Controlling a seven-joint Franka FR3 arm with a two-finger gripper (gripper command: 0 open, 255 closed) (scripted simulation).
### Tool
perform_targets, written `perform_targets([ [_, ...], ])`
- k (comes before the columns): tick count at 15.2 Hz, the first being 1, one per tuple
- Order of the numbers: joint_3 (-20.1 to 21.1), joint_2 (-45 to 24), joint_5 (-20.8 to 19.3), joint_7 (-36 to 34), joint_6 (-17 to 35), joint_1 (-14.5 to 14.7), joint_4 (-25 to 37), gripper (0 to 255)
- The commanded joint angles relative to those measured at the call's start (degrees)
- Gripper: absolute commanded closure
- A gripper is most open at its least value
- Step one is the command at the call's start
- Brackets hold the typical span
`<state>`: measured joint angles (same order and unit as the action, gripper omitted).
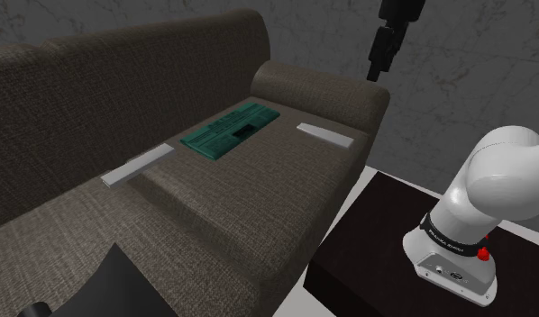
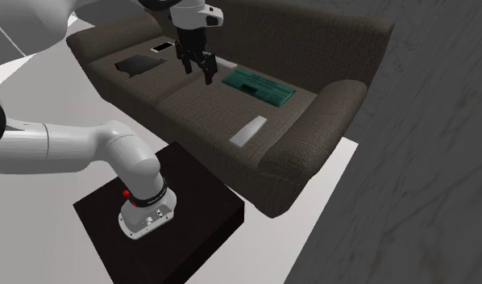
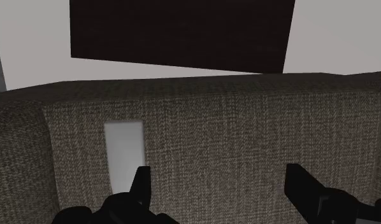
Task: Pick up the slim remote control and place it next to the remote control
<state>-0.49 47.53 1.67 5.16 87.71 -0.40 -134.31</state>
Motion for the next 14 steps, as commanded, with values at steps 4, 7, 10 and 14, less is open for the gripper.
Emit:
perform_targets([
  [4, -1.04, -2.62, -1.03, 1.47, 5.71, -0.38, -3.22, 0],
  [7, -2.1, -6.0, -1.98, 2.87, 11.54, -0.78, -5.77, 0],
  [10, -3.17, -10.13, -2.84, 4.23, 17.45, -1.19, -7.61, 0],
  [14, -4.6, -16.74, -3.77, 5.99, 25.3, -1.7, -8.93, 0],
])
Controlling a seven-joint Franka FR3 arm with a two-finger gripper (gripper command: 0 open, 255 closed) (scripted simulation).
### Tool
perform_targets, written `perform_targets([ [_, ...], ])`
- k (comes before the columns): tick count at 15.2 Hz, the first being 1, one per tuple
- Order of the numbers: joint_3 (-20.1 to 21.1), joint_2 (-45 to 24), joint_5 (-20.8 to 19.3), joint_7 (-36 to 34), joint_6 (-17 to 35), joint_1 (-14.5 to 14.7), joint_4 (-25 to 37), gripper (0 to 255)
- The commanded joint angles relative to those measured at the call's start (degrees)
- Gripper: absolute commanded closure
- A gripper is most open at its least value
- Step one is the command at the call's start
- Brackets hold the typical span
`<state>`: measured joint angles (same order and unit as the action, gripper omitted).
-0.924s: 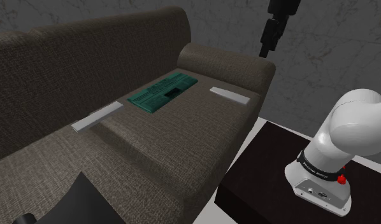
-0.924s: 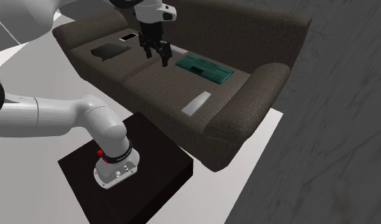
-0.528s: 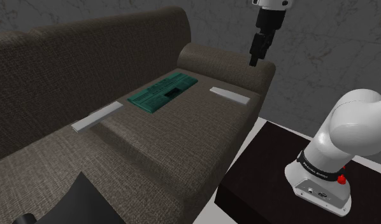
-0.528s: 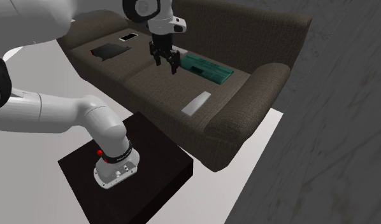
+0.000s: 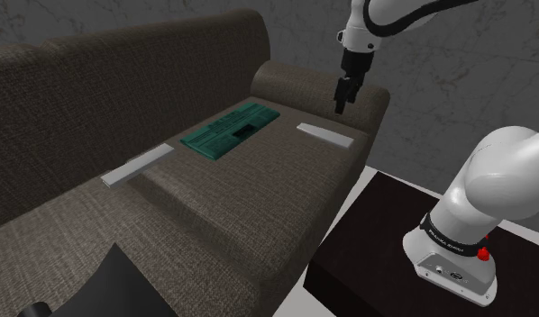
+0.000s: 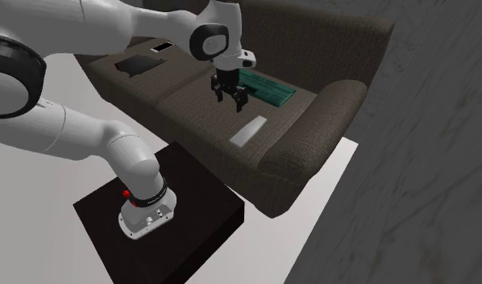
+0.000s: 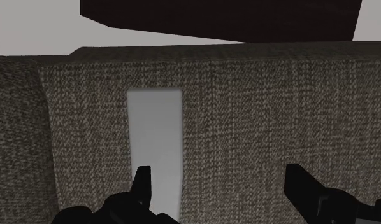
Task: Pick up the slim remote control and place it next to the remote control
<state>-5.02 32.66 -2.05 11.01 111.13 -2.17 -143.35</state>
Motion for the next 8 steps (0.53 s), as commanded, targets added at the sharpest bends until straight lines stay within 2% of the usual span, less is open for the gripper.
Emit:
perform_targets([
  [1, -0.45, -3.7, -0.25, 0.56, 3.81, -0.02, -0.02, 0],
  [8, -2.88, -18.05, -0.72, 3.76, 16.52, -0.57, 1.52, 0],
])
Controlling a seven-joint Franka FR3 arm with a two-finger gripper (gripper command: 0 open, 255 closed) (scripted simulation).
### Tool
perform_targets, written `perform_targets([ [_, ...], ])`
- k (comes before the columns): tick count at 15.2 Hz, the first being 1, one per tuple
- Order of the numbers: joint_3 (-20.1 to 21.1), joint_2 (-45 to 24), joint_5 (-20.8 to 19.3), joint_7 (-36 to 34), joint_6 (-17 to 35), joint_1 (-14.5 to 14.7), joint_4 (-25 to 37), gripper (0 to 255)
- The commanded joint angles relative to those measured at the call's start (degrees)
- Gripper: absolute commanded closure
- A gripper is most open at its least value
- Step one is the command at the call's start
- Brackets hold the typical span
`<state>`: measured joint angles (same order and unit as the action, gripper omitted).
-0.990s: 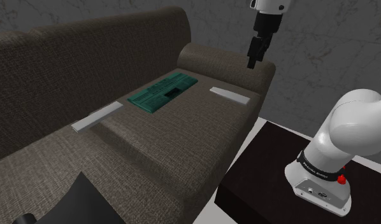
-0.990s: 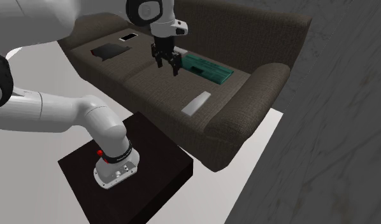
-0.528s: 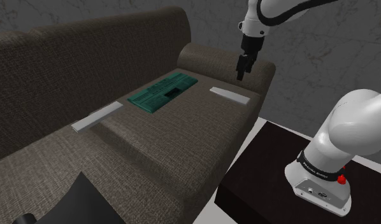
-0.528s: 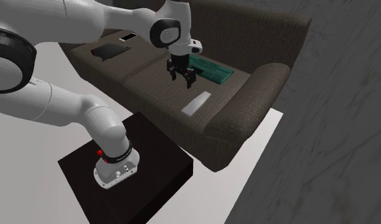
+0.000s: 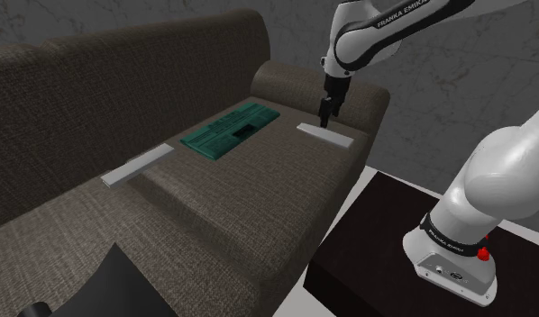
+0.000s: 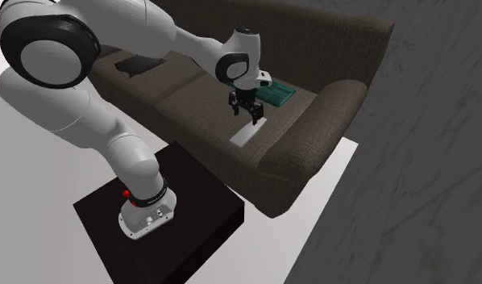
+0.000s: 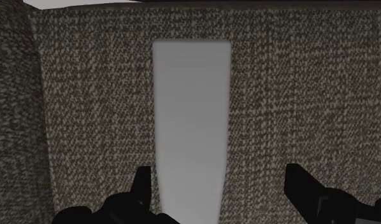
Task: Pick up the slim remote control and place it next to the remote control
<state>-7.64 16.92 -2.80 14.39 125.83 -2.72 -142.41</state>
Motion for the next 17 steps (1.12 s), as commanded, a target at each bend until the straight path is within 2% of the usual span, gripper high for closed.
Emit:
perform_targets([
  [1, -0.57, -4.53, 0.12, 0.88, 3.47, -0.07, 1.13, 0],
  [10, -1.03, -10.27, 0.76, 1.7, 11.07, -0.05, -0.77, 0],
  [17, -1.02, -10.27, 0.76, 1.7, 11.07, -0.05, -0.77, 0],
])
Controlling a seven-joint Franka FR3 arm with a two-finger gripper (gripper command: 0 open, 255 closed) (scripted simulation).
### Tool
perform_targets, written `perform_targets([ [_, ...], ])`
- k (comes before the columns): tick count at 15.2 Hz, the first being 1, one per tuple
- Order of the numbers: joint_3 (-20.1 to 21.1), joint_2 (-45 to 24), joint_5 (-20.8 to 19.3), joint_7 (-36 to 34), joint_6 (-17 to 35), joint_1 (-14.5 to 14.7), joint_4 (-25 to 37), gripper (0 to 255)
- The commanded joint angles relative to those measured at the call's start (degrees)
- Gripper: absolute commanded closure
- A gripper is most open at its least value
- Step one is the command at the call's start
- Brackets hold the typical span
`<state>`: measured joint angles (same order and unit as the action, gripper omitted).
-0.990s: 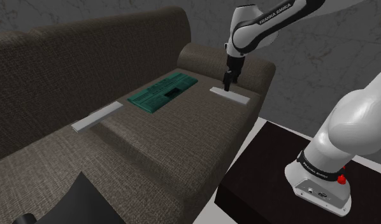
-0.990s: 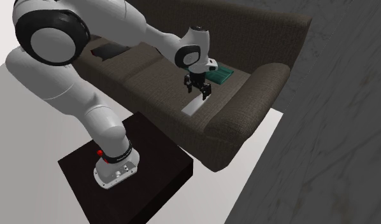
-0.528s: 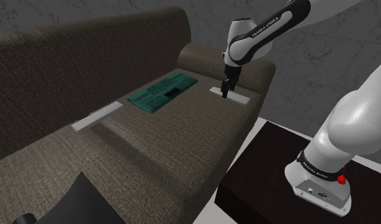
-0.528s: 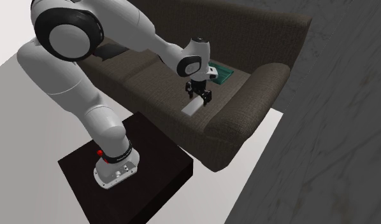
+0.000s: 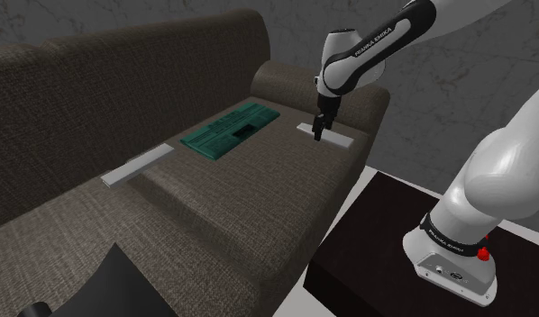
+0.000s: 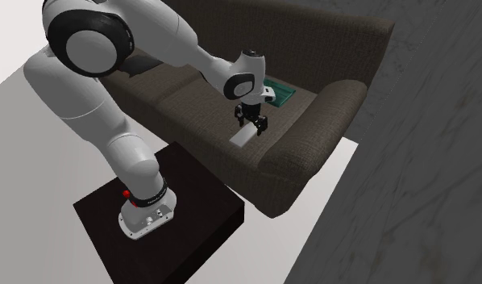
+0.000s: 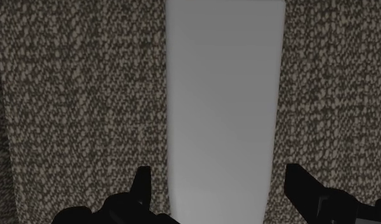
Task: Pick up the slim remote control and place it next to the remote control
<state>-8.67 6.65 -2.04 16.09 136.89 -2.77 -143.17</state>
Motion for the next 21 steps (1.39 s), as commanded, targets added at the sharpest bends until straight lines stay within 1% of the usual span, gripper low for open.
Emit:
perform_targets([
  [1, 0.0, -0.01, 0.0, 0.0, 0.01, 0.0, 0.0, 255],
  [10, 0.0, 0.0, 0.0, 0.0, 0.01, 0.0, 0.0, 255],
  [21, 0.33, 5.63, -0.69, -0.53, -9.3, -0.1, 3.71, 255],
])
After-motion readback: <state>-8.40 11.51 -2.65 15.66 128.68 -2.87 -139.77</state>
